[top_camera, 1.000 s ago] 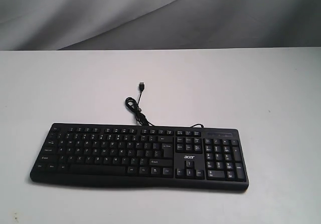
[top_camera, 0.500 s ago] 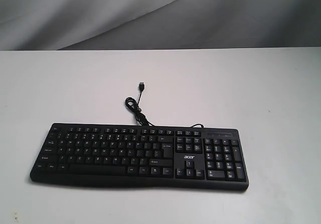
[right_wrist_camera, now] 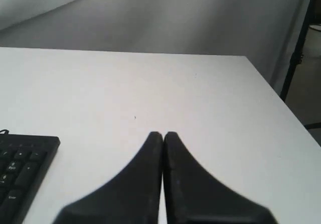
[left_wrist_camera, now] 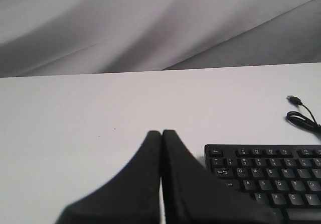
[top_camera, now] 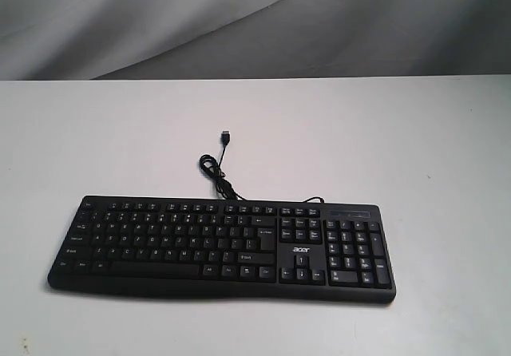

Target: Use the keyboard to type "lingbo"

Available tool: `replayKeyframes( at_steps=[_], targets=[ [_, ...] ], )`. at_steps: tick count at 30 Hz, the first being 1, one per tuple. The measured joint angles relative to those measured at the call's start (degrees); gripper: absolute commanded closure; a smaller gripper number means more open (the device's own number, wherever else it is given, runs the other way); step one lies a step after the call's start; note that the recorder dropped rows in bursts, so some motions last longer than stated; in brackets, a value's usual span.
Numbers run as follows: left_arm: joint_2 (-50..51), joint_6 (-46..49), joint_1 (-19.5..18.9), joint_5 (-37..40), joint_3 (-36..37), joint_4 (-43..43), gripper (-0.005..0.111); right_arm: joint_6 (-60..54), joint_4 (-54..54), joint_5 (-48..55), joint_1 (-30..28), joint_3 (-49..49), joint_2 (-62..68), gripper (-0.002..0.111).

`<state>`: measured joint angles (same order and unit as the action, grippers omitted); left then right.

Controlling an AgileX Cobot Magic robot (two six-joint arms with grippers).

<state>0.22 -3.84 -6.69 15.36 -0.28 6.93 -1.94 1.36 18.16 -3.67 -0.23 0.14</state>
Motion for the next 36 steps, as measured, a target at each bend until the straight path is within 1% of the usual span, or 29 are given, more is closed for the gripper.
replayKeyframes(
  at_steps=[36],
  targets=[
    [0.0,0.0,0.0,0.0,0.0,0.0,0.106,0.0,0.0,1.0,0.0,0.0,0.0,0.108]
  ],
)
